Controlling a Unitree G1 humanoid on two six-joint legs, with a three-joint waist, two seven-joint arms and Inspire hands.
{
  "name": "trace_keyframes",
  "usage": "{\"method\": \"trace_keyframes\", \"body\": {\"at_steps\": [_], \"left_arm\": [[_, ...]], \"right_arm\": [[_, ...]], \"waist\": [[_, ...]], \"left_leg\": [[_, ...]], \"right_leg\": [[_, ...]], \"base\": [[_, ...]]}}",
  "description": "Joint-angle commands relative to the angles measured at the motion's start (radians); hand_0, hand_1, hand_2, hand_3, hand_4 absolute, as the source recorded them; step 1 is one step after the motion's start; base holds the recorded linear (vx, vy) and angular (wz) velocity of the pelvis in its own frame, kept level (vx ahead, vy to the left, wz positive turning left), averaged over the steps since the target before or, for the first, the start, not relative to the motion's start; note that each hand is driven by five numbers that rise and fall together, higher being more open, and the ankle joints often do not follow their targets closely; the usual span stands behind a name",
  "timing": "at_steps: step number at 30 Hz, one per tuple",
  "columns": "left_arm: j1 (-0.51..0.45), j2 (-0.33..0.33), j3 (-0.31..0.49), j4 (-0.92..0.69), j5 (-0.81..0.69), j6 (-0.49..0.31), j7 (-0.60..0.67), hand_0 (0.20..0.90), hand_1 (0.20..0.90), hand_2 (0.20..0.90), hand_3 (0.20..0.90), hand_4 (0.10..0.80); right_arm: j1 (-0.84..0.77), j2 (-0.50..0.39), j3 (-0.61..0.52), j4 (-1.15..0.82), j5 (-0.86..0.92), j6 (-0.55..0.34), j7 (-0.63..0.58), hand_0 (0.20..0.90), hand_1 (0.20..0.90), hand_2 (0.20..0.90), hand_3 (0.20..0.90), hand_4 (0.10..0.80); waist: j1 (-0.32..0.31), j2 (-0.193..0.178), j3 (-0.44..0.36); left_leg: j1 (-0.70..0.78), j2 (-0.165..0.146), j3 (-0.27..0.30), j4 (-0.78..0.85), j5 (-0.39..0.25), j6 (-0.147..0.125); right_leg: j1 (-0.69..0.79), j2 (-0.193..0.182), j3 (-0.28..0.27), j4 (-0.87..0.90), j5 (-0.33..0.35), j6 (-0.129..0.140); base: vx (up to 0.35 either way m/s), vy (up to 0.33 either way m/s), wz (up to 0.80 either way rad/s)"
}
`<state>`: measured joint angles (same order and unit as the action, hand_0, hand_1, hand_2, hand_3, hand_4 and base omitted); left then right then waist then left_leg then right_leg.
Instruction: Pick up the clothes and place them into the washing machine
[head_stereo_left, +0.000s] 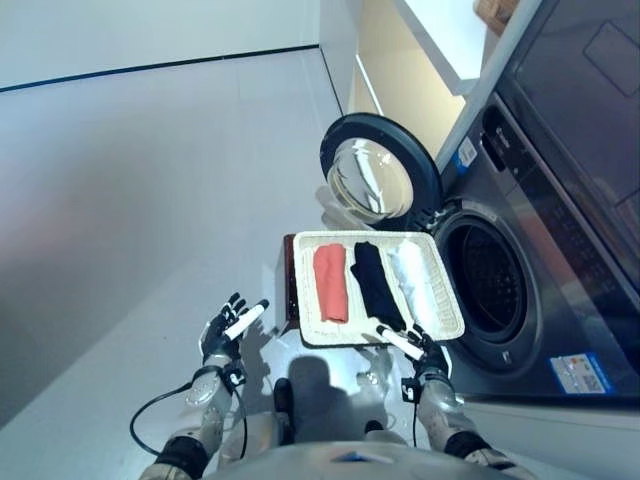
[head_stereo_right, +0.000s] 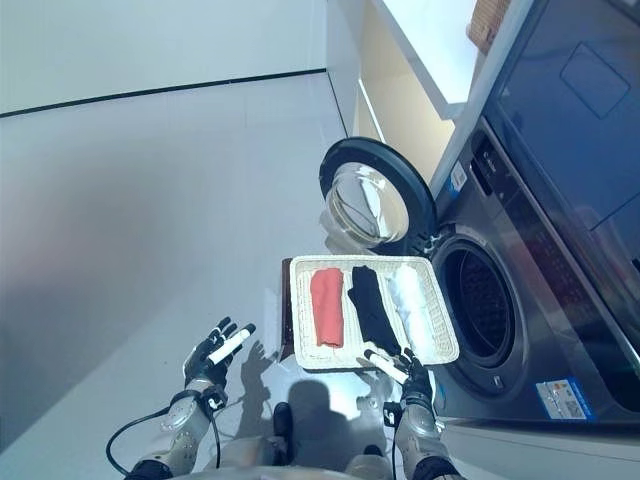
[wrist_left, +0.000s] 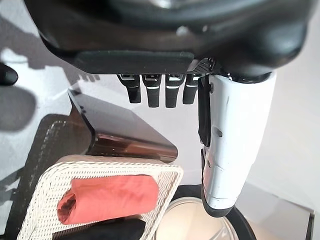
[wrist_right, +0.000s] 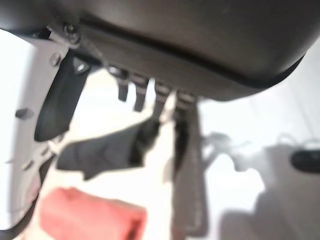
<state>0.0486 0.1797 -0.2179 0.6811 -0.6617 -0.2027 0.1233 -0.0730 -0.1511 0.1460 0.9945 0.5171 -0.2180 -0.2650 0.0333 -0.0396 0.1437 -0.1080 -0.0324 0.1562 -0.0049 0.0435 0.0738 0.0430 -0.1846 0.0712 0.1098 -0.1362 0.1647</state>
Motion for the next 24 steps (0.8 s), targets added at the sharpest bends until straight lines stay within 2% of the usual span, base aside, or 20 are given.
{"method": "trace_keyframes", "body": {"at_steps": [1,4,6,9,11,12,14,18,20,22,24], "left_arm": [[0.035,0.018,0.008,-0.081,-0.014,-0.059,0.005,0.9,0.9,0.9,0.9,0.8],[0.047,0.022,0.024,-0.096,-0.015,-0.054,0.006,0.9,0.9,0.9,0.9,0.8],[0.056,0.022,0.034,-0.097,-0.021,-0.048,0.004,0.9,0.9,0.9,0.9,0.8],[0.057,0.021,0.045,-0.105,-0.034,-0.051,0.002,0.9,0.9,0.9,0.9,0.8],[0.054,0.023,0.045,-0.104,-0.04,-0.057,0.002,0.9,0.9,0.9,0.9,0.8],[0.045,0.022,0.044,-0.094,-0.046,-0.059,0.004,0.9,0.9,0.9,0.9,0.8],[0.044,0.021,0.053,-0.091,-0.052,-0.065,0.009,0.9,0.9,0.9,0.9,0.8],[0.052,0.018,0.071,-0.077,-0.054,-0.068,0.016,0.9,0.9,0.9,0.9,0.8],[0.057,0.016,0.077,-0.071,-0.053,-0.067,0.015,0.9,0.9,0.9,0.9,0.8],[0.062,0.015,0.076,-0.068,-0.05,-0.065,0.013,0.9,0.9,0.9,0.9,0.8],[0.062,0.014,0.075,-0.068,-0.048,-0.063,0.01,0.9,0.9,0.9,0.9,0.8]], "right_arm": [[0.007,-0.042,-0.023,-0.081,-0.015,-0.048,-0.021,0.9,0.9,0.9,0.9,0.8],[0.002,-0.043,-0.02,-0.092,-0.02,-0.047,-0.022,0.9,0.9,0.9,0.9,0.8],[0.001,-0.043,-0.023,-0.099,-0.021,-0.045,-0.026,0.9,0.9,0.9,0.9,0.8],[-0.001,-0.042,-0.028,-0.118,-0.016,-0.044,-0.027,0.9,0.9,0.9,0.9,0.8],[-0.009,-0.047,-0.034,-0.117,-0.013,-0.045,-0.029,0.9,0.9,0.9,0.9,0.8],[-0.019,-0.046,-0.033,-0.116,-0.013,-0.045,-0.031,0.9,0.9,0.9,0.9,0.8],[-0.024,-0.046,-0.034,-0.118,-0.021,-0.037,-0.034,0.9,0.9,0.9,0.9,0.8],[-0.02,-0.047,-0.038,-0.139,-0.039,-0.028,-0.042,0.9,0.9,0.9,0.9,0.8],[-0.008,-0.046,-0.046,-0.143,-0.041,-0.028,-0.042,0.9,0.9,0.9,0.9,0.8],[0.007,-0.043,-0.05,-0.154,-0.043,-0.029,-0.04,0.9,0.9,0.9,0.9,0.8],[0.025,-0.041,-0.051,-0.165,-0.046,-0.033,-0.038,0.9,0.9,0.9,0.9,0.8]], "waist": [[0.008,-0.018,-0.055],[0.004,0.0,-0.028],[0.003,0.006,-0.016],[-0.007,0.011,-0.012],[-0.022,0.013,0.004],[-0.033,0.008,0.013],[-0.054,-0.003,0.026],[-0.083,-0.021,0.036],[-0.092,-0.024,0.041],[-0.097,-0.028,0.044],[-0.105,-0.033,0.048]], "left_leg": [[-0.103,0.014,-0.026,0.09,0.002,-0.04],[-0.049,0.004,-0.061,0.089,-0.018,-0.009],[-0.022,0.003,-0.063,0.091,-0.035,-0.002],[0.015,0.016,-0.059,0.079,-0.059,-0.019],[0.025,0.028,-0.075,0.089,-0.077,-0.038],[0.032,0.034,-0.085,0.094,-0.093,-0.053],[0.055,0.037,-0.102,0.097,-0.118,-0.071],[0.113,0.055,-0.135,0.081,-0.155,-0.1],[0.144,0.072,-0.159,0.072,-0.17,-0.114],[0.173,0.087,-0.178,0.059,-0.182,-0.125],[0.194,0.106,-0.198,0.053,-0.191,-0.135]], "right_leg": [[0.047,-0.05,-0.015,0.196,0.386,0.036],[0.001,-0.055,-0.037,0.314,0.422,0.007],[-0.02,-0.073,-0.085,0.343,0.41,-0.001],[-0.075,-0.122,-0.162,0.25,0.341,-0.004],[-0.093,-0.152,-0.186,0.172,0.325,0.006],[-0.118,-0.169,-0.182,0.099,0.33,0.015],[-0.139,-0.201,-0.169,0.002,0.382,0.041],[-0.197,-0.228,-0.121,-0.104,0.487,0.086],[-0.217,-0.226,-0.099,-0.116,0.518,0.097],[-0.228,-0.207,-0.084,-0.112,0.52,0.097],[-0.241,-0.169,-0.064,-0.088,0.476,0.097]], "base": [[0.094,0.134,0.03],[0.113,0.135,0.08],[0.123,0.109,0.11],[0.164,-0.011,0.04],[0.154,-0.131,-0.09],[0.163,-0.167,-0.01],[0.199,-0.171,0.09],[0.239,-0.163,0.35],[0.264,-0.184,0.42],[0.23,-0.167,0.41],[0.212,-0.153,0.43]]}}
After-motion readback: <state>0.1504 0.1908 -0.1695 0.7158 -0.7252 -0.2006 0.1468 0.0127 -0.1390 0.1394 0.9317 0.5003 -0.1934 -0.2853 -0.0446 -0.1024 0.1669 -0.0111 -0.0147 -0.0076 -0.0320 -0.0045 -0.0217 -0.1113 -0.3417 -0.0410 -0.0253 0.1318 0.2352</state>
